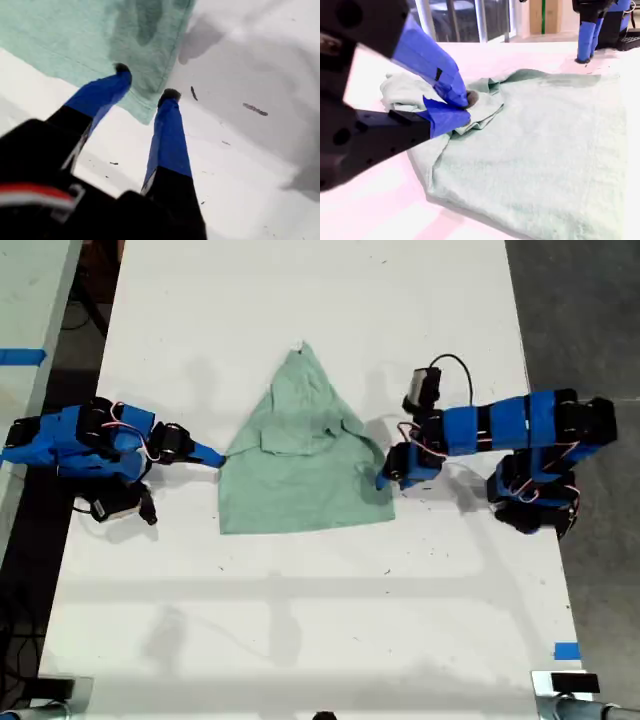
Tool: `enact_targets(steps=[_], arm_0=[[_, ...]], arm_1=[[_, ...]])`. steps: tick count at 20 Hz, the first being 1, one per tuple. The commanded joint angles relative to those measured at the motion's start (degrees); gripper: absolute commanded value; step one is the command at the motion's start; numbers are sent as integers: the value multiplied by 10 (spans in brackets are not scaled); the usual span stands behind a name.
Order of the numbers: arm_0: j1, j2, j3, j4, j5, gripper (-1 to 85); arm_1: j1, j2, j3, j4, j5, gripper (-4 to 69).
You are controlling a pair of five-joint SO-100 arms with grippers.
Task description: Fold t shirt
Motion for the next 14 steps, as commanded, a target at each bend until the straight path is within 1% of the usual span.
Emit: enact_targets(steps=[1,3,6,7,8,9,11,12,14], arm_0=[[2,3,-2,-4,-3,-2],[3,3,-2,-3,-4,-2],[3,3,-2,-3,-4,-2],[3,3,-2,-3,-4,-2],[3,3,-2,-3,-4,-2],[4,3,-2,-3,-4,-2],[4,3,-2,-3,-5,-2],[4,3,-2,-3,-5,-2],[3,3,-2,-3,-5,-2]], arm_1=[[22,-143,-138,74,-18,244],[33,-175,-144,45,-40,196],[45,-148,-106,21,-34,193],[51,-141,-89,8,-41,102],[56,-137,-66,-9,-33,-21],[57,-133,-48,-25,-25,-20],[58,-124,-45,-25,-30,-20],[58,-105,-45,-19,-29,-19],[39,-61,-95,17,-24,-19]])
